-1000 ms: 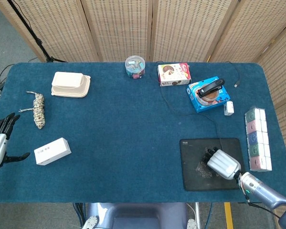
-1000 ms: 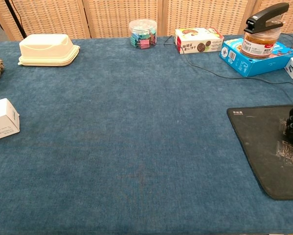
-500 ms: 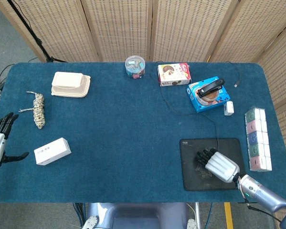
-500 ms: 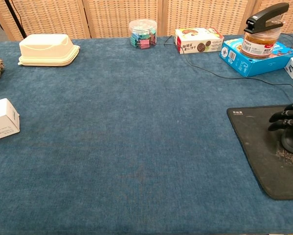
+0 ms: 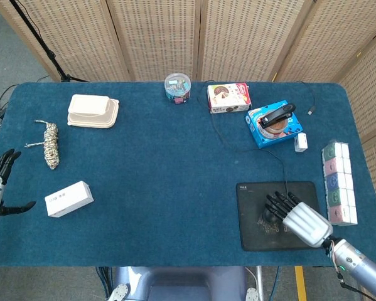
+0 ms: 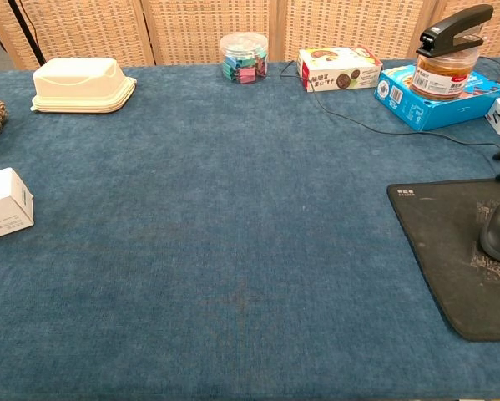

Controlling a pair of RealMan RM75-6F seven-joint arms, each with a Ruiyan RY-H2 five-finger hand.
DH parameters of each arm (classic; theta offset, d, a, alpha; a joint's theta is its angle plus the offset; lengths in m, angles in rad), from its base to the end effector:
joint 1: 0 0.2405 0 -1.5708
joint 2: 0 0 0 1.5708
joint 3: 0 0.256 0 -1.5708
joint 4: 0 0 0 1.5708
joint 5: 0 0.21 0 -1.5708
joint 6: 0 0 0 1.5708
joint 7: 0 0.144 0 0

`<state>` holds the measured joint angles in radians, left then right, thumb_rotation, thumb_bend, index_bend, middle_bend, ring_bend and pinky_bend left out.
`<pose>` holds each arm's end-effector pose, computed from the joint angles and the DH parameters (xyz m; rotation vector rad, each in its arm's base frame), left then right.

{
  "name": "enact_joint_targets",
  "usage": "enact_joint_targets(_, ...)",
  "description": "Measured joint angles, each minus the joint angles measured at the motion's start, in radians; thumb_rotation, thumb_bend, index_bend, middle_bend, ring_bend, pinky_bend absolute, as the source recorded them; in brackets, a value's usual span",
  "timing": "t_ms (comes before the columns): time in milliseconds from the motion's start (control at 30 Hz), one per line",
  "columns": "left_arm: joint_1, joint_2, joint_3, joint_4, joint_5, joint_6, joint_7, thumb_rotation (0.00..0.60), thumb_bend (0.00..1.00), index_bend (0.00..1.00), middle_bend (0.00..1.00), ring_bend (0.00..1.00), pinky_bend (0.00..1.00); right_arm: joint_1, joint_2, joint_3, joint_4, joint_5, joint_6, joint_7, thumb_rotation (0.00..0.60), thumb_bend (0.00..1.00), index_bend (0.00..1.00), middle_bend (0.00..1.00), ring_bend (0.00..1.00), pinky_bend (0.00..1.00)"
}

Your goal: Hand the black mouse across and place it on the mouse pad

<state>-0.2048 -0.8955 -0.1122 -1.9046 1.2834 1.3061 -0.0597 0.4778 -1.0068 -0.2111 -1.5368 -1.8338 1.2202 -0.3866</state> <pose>-0.2706 0.2197 0.1932 -1.3207 -1.1194 -0.9409 -0.2727 -0.2235 0.1249 2.2224 -0.1808 0.5035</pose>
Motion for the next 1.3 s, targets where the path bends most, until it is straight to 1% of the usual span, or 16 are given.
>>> enact_joint_targets(33,0.004,0.001,0.003,-0.003,0.005,0.005,0.0,0.6,0.08,0.0,0.0,0.0,0.0,-0.011,0.008,0.004,-0.013,0.009,0.019,0.004,0.6,0.1,0.0,0.0,0.0,0.03)
enact_joint_targets(100,0.012,0.002,0.008,-0.007,0.013,0.016,0.002,0.6,0.07,0.0,0.0,0.0,0.0,-0.039,0.021,0.015,-0.04,0.037,0.063,0.027,0.6,0.02,0.0,0.0,0.0,0.0)
enact_joint_targets(133,0.018,0.002,0.012,-0.009,0.019,0.026,0.005,0.6,0.07,0.0,0.0,0.0,0.0,-0.05,0.023,0.021,-0.047,0.048,0.08,0.042,0.6,0.0,0.0,0.0,0.0,0.0)
enact_joint_targets(333,0.062,-0.007,0.042,-0.006,0.064,0.082,0.017,0.6,0.0,0.0,0.0,0.0,0.0,-0.123,0.008,0.056,-0.054,0.126,0.162,0.183,0.6,0.0,0.0,0.0,0.0,0.0)
enact_joint_targets(533,0.104,-0.031,0.065,0.043,0.118,0.143,-0.011,0.6,0.0,0.0,0.0,0.0,0.0,-0.203,-0.046,0.087,-0.044,0.179,0.256,0.347,0.6,0.0,0.0,0.0,0.0,0.0)
enact_joint_targets(633,0.127,-0.049,0.079,0.061,0.139,0.175,-0.006,0.6,0.0,0.0,0.0,0.0,0.0,-0.252,-0.07,0.104,-0.065,0.203,0.321,0.401,0.6,0.0,0.0,0.0,0.0,0.0)
enact_joint_targets(800,0.147,-0.084,0.09,0.091,0.161,0.207,0.04,0.6,0.0,0.0,0.0,0.0,0.0,-0.328,-0.095,0.131,-0.145,0.23,0.416,0.371,0.6,0.0,0.0,0.0,0.0,0.0)
enact_joint_targets(900,0.154,-0.098,0.092,0.108,0.166,0.215,0.055,0.6,0.0,0.0,0.0,0.0,0.0,-0.357,-0.101,0.141,-0.17,0.233,0.444,0.332,0.6,0.0,0.0,0.0,0.0,0.0)
enact_joint_targets(1067,0.16,-0.111,0.091,0.121,0.17,0.22,0.063,0.6,0.0,0.0,0.0,0.0,0.0,-0.389,-0.103,0.154,-0.182,0.232,0.458,0.3,0.6,0.0,0.0,0.0,0.0,0.0)
enact_joint_targets(1300,0.156,-0.115,0.089,0.122,0.171,0.207,0.071,0.6,0.0,0.0,0.0,0.0,0.0,-0.4,-0.096,0.174,-0.181,0.232,0.454,0.326,0.6,0.0,0.0,0.0,0.0,0.0)
